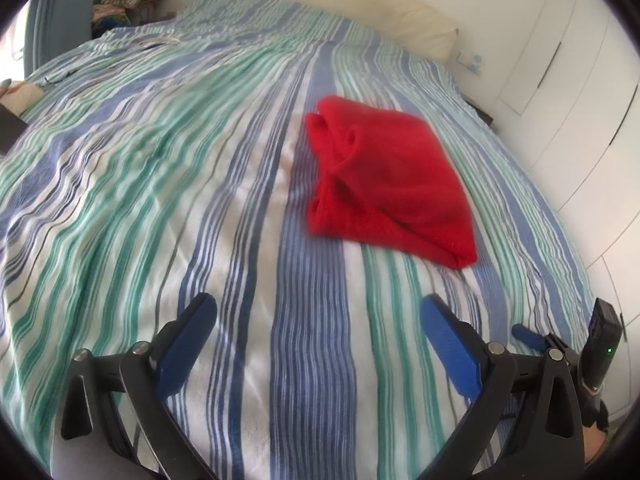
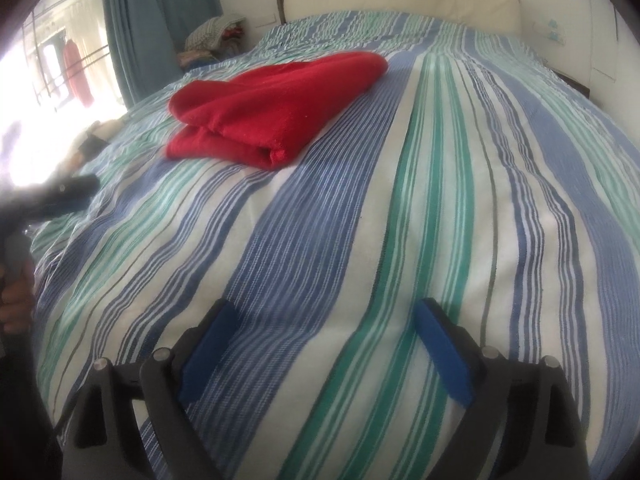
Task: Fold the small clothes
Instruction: 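Open the right gripper and withdraw it from the folded sweater, then grasp the sweater's end with the left gripper while the right gripper grasps it and folds it over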
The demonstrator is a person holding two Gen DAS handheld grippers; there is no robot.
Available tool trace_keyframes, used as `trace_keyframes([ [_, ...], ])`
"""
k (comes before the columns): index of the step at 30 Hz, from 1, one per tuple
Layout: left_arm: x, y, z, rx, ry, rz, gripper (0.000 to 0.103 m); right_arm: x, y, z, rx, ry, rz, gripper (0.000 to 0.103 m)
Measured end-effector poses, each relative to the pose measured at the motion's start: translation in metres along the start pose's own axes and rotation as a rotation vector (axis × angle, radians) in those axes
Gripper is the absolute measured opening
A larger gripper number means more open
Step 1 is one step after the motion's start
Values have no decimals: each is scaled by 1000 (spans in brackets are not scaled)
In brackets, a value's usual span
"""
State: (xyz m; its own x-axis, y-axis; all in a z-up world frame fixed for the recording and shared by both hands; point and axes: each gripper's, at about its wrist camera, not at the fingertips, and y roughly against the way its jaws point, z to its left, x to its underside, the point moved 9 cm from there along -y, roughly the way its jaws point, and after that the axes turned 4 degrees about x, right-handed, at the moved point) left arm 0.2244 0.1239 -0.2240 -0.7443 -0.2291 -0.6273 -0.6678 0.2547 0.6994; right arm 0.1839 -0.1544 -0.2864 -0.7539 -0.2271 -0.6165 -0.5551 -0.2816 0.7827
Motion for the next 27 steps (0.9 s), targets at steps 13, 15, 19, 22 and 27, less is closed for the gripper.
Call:
trace_keyframes([
  [13,-84,-76,-29,-42,-125,90,2,0,-1,-1,-6,-1,-4,92],
  [15,-75,-77,-19,-38,-70,113,3,0,-1,-1,-5,-1,-4,92],
  [19,-48,-75,6,-63,-7,170,2,0,-1,-1,-5,-1,-6,92],
  [22,-35,-82,11,-83,-10,203,2,0,-1,-2,-3,0,-10,92],
  [27,-38,-75,3,-101,-31,215,32,1,0,-2,-4,-1,-9,92],
])
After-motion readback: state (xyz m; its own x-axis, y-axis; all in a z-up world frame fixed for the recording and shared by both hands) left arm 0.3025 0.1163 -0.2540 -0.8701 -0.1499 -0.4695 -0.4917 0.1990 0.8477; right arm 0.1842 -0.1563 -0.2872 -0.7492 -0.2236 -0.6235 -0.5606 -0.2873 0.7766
